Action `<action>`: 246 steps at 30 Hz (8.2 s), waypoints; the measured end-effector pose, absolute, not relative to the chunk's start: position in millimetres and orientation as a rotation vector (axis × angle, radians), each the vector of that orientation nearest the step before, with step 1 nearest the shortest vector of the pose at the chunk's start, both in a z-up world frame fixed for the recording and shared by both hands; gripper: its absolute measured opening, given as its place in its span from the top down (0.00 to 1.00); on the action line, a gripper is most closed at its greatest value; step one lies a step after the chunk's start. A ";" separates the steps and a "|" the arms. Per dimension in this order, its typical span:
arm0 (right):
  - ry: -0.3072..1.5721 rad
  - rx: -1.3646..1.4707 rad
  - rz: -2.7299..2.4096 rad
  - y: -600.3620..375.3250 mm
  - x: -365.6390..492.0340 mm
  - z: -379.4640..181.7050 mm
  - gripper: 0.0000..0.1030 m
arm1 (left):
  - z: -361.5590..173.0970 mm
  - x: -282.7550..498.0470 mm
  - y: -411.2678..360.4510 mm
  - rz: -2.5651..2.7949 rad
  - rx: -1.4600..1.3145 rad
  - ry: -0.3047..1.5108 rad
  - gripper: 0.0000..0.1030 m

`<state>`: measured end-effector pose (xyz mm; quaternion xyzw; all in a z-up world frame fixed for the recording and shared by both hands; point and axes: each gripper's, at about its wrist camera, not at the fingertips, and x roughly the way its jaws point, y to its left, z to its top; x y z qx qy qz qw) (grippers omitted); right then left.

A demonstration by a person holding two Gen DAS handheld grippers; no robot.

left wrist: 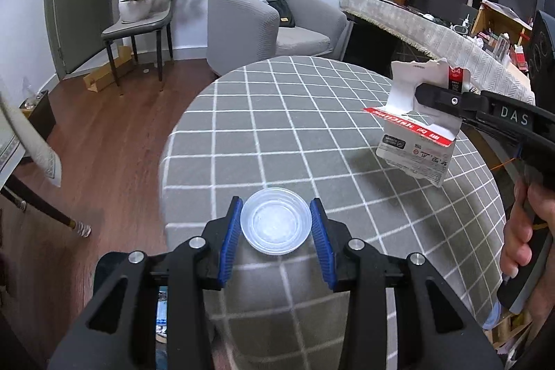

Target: Collect trash

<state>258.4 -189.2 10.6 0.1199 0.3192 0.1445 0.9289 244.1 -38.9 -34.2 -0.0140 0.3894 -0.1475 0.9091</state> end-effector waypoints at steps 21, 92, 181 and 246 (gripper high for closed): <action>0.673 0.173 0.466 -74.1 246.1 12.7 0.98 | -46.2 218.6 60.8 -0.164 -0.084 0.836 0.59; 1.184 -0.292 0.640 170.2 237.2 -189.5 0.98 | -64.4 171.4 243.1 0.073 -0.281 0.974 0.26; 0.336 0.003 0.267 -185.6 -66.5 34.5 0.03 | 23.2 -87.9 63.0 0.054 -0.041 0.426 0.03; 0.343 0.015 0.265 -189.6 -65.7 36.0 0.03 | 22.0 -88.6 70.4 0.054 -0.031 0.427 0.03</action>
